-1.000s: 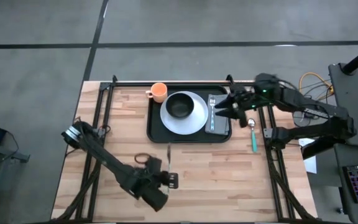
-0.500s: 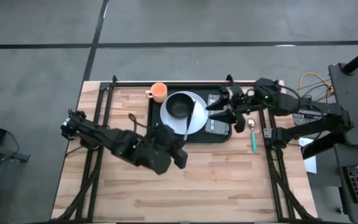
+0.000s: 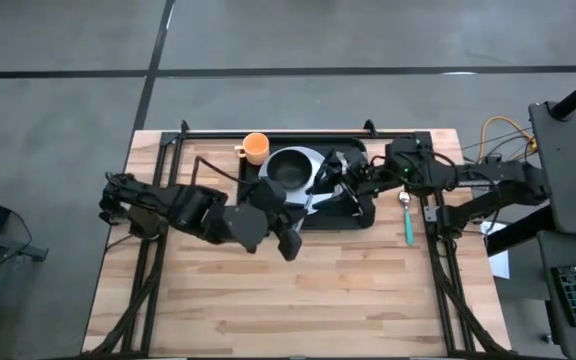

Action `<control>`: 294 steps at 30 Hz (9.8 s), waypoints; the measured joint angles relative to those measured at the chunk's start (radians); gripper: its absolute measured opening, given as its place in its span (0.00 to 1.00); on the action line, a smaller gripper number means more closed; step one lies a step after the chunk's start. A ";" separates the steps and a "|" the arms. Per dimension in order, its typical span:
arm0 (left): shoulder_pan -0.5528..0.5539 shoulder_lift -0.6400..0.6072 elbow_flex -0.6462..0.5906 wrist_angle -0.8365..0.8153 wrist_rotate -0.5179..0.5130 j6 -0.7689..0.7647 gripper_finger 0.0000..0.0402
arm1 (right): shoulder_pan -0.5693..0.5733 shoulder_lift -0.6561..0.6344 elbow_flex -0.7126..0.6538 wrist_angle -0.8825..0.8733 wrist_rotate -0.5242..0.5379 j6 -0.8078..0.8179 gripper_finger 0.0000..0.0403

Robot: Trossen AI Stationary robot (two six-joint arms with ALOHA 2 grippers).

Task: Set up tray
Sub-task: Put the blue knife on top of the gray napkin on the black tray, then put the blue spoon on top of the gray napkin on the black tray

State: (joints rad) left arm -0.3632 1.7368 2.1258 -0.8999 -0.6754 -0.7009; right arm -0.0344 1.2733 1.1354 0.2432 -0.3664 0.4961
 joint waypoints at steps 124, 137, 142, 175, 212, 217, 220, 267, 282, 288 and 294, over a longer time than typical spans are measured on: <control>0.132 -0.269 -0.001 -0.525 0.100 0.393 0.25 | -0.608 0.392 -0.012 -1.186 0.080 0.368 0.15; 0.162 -0.270 -0.001 -0.546 0.055 0.470 0.25 | -0.297 -0.129 -0.328 -1.312 0.421 0.852 0.25; 0.162 -0.271 -0.001 -0.549 0.054 0.483 0.25 | -0.210 -0.259 -0.444 -1.310 0.401 1.021 0.30; 0.161 -0.268 -0.148 -0.645 0.154 0.537 0.25 | -0.112 0.048 -0.512 -1.336 0.313 1.059 0.29; 0.161 -0.453 -0.368 -0.584 0.211 0.556 0.25 | -0.140 0.325 -0.487 -1.348 0.268 1.068 0.09; 0.161 -0.452 -0.369 -0.570 0.211 0.572 0.25 | -0.140 0.301 -0.463 -1.340 0.256 1.063 0.08; 0.162 -0.452 -0.369 -0.557 0.206 0.592 0.25 | -0.131 0.276 -0.436 -1.318 0.245 1.055 0.07; 0.245 -0.235 -0.372 0.697 0.654 0.653 0.25 | 0.371 0.128 0.413 -0.470 0.906 -0.344 0.07; 0.275 -0.268 -0.372 0.559 0.611 0.600 0.25 | 0.351 0.081 0.417 -0.512 0.870 -0.365 0.07; 0.288 -0.285 -0.372 0.585 0.567 0.619 0.25 | 0.345 0.087 0.414 -0.518 0.878 -0.370 0.07; 0.289 -0.252 -0.373 0.595 0.593 0.620 0.25 | 0.332 0.104 0.414 -0.519 0.860 -0.370 0.07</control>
State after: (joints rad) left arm -0.0746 1.4844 1.7531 -0.3045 -0.0825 -0.0808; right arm 0.2976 1.3775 1.5490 -0.2762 0.4931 0.1257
